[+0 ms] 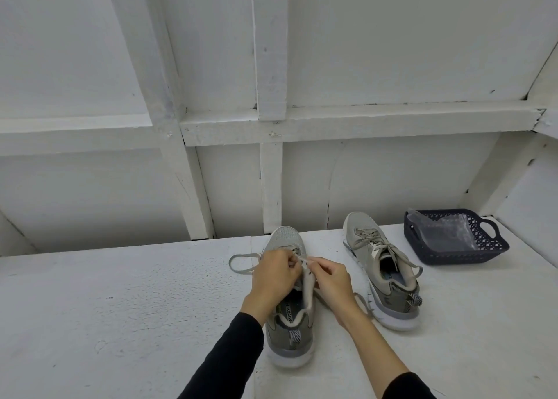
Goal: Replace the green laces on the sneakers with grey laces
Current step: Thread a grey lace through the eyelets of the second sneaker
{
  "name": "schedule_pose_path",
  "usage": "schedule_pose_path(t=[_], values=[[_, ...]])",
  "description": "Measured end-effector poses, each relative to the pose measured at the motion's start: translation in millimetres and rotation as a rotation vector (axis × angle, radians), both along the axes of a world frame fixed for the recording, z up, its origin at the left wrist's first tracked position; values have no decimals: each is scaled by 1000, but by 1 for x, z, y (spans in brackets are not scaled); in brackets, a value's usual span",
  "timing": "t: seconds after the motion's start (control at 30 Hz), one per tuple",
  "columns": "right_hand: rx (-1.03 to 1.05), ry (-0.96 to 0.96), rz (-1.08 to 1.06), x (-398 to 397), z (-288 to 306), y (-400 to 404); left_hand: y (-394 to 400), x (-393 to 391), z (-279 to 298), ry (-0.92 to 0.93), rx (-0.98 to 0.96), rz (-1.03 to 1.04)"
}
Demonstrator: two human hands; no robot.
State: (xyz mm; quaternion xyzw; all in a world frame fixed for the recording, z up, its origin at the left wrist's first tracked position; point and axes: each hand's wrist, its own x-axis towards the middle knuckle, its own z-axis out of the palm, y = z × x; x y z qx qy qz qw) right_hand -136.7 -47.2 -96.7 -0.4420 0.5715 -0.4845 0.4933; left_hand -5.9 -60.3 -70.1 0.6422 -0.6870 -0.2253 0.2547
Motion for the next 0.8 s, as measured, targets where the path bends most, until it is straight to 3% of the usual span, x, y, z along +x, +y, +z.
schedule_pose_path(t=[0.23,0.4,0.53,0.8], values=[[-65,163,51,0,0,-3,-9,0,7,-111,-37,-54],[-7,11,45,-4,1,-10,-13,7,-7,29,-64,-58],[1,22,54,-4,4,-21,-9,7,-14,138,-94,-6],[96,-20,147,-9,4,-34,-4,3,-18,167,-78,104]])
